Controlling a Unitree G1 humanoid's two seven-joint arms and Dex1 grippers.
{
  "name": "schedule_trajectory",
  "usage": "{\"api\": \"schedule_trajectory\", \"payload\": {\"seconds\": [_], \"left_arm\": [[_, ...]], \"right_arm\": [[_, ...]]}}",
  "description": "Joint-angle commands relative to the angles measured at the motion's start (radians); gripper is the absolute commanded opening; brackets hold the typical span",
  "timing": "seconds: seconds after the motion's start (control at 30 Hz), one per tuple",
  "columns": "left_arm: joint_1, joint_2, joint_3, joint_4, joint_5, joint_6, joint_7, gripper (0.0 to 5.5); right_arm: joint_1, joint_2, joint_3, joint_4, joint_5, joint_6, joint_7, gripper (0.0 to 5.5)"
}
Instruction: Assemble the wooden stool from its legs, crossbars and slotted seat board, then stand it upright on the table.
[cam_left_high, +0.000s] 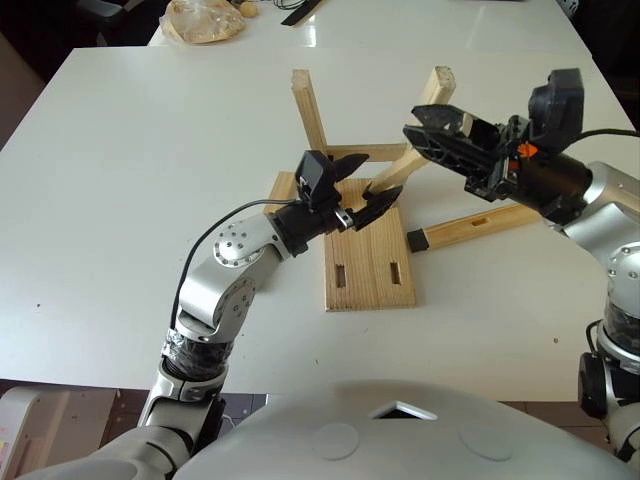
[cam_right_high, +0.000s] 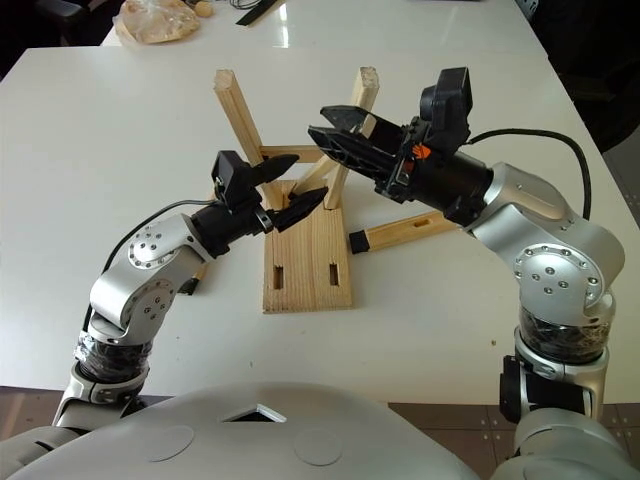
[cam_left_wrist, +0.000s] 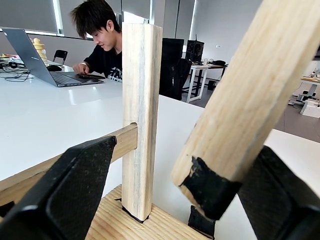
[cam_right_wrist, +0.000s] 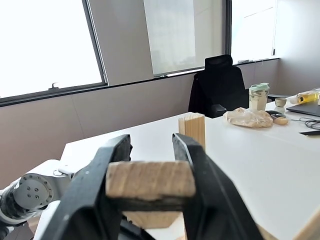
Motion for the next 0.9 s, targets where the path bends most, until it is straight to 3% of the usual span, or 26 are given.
{"api": "schedule_trajectory", "payload": {"seconds": [0.03,0.37,0.53,0.9], "left_arm": [[-0.008,0.010,0.019,0.006,0.025,-0.021,0.005,3.92],[0.100,0.069,-0.020,0.020,0.139,-0.092,-0.004,3.92],[0.152,0.063,-0.014,0.003,0.179,-0.115,0.025,3.92],[0.213,0.061,0.028,-0.040,0.187,-0.118,0.062,3.92]], "right_arm": [[0.039,-0.049,-0.010,-0.006,-0.039,-0.001,0.042,1.33],[0.019,-0.281,-0.213,0.159,-0.152,0.005,0.117,1.33],[0.129,-0.385,-0.152,0.157,-0.256,0.032,0.208,1.33],[0.159,-0.377,-0.038,0.331,-0.489,-0.024,0.224,1.33]]}}
